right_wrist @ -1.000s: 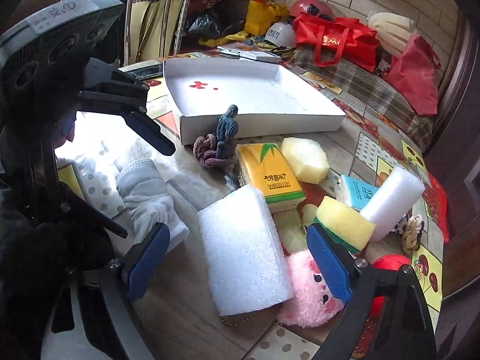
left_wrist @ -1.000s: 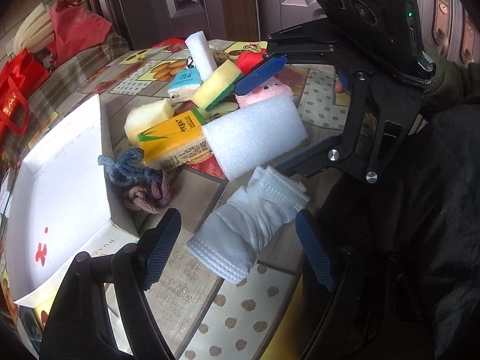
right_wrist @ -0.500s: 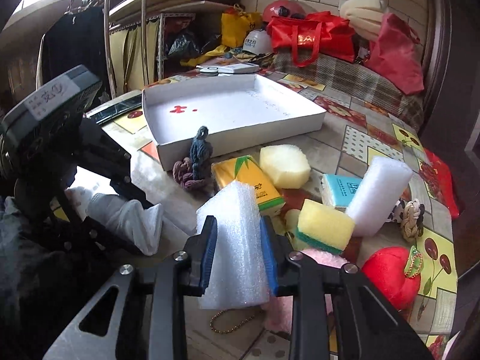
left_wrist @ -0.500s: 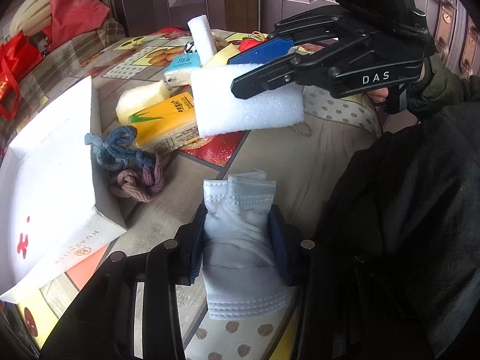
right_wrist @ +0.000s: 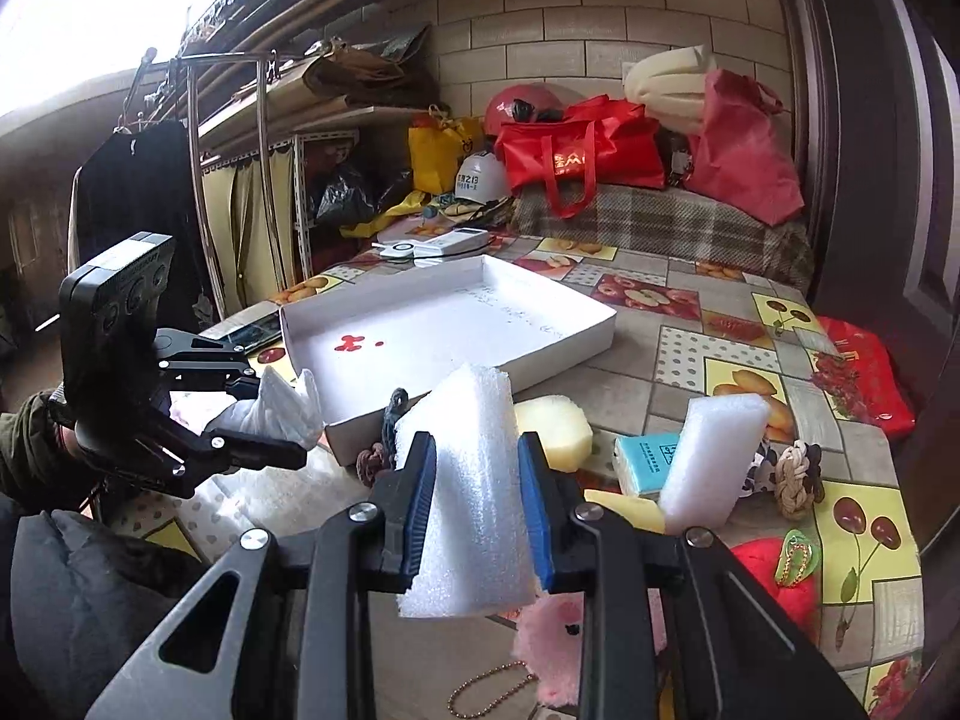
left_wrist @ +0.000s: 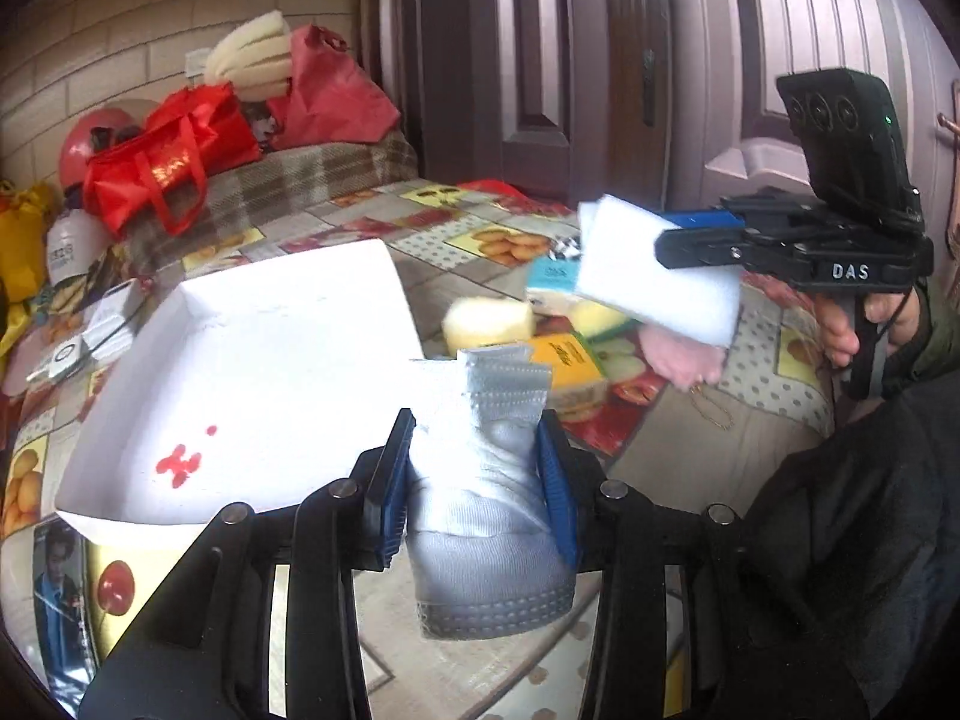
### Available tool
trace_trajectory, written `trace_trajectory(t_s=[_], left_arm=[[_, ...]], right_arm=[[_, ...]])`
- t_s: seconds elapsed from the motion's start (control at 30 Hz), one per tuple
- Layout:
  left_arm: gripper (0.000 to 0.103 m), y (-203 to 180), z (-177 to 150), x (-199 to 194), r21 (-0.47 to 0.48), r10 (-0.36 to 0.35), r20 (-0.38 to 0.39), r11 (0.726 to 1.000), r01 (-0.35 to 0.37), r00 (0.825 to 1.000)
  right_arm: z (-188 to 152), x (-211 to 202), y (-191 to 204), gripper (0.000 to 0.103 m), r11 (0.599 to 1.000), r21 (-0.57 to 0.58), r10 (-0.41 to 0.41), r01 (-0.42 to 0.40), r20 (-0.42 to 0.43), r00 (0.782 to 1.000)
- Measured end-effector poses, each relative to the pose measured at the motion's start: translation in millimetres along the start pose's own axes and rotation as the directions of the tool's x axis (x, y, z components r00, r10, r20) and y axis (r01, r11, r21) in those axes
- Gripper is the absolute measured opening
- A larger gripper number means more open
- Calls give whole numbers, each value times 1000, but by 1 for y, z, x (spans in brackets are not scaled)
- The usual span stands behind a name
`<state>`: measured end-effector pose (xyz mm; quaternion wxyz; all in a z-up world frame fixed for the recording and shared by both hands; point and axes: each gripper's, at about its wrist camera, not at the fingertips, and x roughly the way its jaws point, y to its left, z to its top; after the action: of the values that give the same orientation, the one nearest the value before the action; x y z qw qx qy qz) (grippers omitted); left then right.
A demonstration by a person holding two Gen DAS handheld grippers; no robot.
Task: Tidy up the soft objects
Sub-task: 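Carry the sock into the white tray with the left tool while the right tool drops the foam block there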
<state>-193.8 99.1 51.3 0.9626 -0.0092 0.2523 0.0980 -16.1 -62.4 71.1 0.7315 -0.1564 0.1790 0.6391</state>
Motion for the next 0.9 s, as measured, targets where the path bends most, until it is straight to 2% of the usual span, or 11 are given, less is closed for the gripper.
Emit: trace_trajectory(t_s=[0.07, 0.17, 0.27, 0.33, 0.47, 0.63, 0.9], left_arm=[[38, 14, 0, -6, -50, 103, 65, 994, -99, 993], [38, 35, 0, -15, -123, 229, 119, 969, -214, 966], [38, 53, -4, -18, -178, 343, 128, 931, -318, 931], [39, 67, -7, -18, -216, 390, 117, 908, -360, 913], [39, 86, -10, -12, -275, 445, 88, 871, -408, 891], [39, 99, -4, 5, -296, 506, 60, 832, -469, 860], [39, 117, 3, 24, -343, 533, 23, 799, -494, 846]], right_arm=[[5, 0, 0, 27, 999, 28, -16, 14, 49, 999], [7, 8, 0, 27, 995, 93, -31, 22, 101, 994], [4, 21, 1, 27, 989, 136, -74, 57, 126, 989], [1, 29, 4, 27, 987, 145, -94, 75, 134, 986], [3, 39, 13, 27, 987, 140, -104, 83, 148, 984], [14, 43, 20, 27, 987, 140, -110, 84, 190, 976], [34, 60, 33, 27, 990, 134, -70, 43, 202, 977]])
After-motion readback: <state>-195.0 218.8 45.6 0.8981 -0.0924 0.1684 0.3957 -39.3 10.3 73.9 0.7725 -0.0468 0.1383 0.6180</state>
